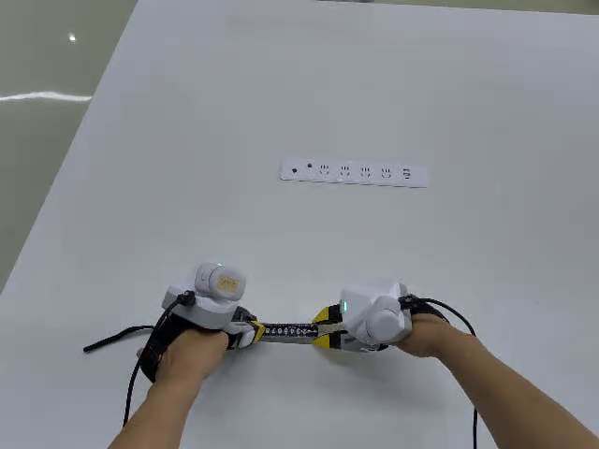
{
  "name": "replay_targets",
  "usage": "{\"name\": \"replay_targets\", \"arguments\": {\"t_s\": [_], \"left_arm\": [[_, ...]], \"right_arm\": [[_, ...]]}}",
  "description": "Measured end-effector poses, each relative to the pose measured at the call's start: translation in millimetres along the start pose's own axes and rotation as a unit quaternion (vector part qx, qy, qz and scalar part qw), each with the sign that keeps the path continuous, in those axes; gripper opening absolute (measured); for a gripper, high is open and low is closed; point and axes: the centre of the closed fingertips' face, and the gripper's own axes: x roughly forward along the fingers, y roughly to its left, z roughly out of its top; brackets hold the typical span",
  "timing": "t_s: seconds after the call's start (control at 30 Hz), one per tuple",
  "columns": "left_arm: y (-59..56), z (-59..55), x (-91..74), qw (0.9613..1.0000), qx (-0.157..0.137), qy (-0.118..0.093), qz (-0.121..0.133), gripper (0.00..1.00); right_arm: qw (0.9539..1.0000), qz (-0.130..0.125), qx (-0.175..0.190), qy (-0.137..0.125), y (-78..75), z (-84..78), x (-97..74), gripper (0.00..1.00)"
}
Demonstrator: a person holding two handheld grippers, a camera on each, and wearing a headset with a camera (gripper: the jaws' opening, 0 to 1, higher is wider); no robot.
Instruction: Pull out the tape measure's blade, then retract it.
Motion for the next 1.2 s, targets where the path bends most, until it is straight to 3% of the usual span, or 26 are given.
{"name": "replay_targets", "arguments": {"t_s": [1.2], "left_arm": [[1.6, -2.2, -3.3, 0.9999, -0.002, -0.003, -0.016, 0.64]], "right_arm": [[0.9999, 0.005, -0.009, -0.009, -0.5, 16.7, 11.7, 0.13]]}}
